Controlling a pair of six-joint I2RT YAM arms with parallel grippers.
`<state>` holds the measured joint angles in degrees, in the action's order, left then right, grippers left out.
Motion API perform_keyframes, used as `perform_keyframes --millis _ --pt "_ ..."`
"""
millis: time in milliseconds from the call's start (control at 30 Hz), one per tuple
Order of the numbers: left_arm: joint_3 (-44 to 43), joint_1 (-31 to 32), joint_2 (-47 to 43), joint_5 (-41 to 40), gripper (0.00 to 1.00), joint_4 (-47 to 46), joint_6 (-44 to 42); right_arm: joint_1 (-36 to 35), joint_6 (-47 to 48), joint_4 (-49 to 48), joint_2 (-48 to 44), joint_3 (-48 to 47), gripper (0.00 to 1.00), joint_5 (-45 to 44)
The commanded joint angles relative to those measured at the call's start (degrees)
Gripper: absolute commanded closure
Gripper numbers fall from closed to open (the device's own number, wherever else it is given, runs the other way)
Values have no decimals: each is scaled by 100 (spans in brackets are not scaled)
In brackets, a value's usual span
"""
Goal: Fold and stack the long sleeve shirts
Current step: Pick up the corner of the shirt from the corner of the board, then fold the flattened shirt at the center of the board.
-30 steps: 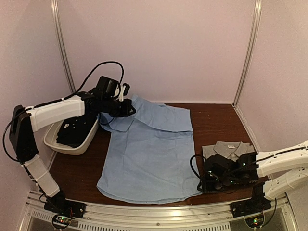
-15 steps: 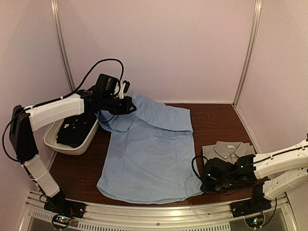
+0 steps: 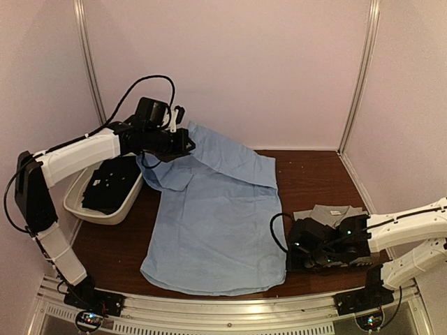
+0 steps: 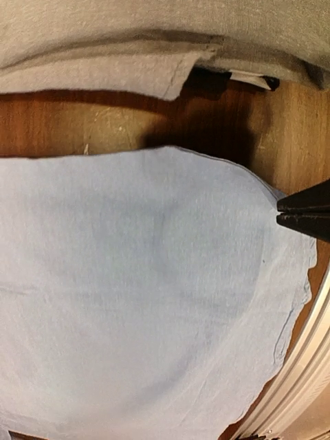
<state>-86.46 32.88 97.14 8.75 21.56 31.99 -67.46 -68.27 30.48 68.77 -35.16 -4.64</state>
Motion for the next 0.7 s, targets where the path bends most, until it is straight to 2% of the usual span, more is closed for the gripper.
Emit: perform_keyframes --millis 0,367,667 --pt "-311 -235 44 -148 100 23 -164 -140 449 -30 222 -516 100 -215" --pt "-152 -907 -274 -512 100 445 -381 -331 1563 -1167 1510 -1466 100 730" --pt "389 -1348 -696 -705 100 477 -454 -321 1738 -1805 2157 -1565 100 1333"
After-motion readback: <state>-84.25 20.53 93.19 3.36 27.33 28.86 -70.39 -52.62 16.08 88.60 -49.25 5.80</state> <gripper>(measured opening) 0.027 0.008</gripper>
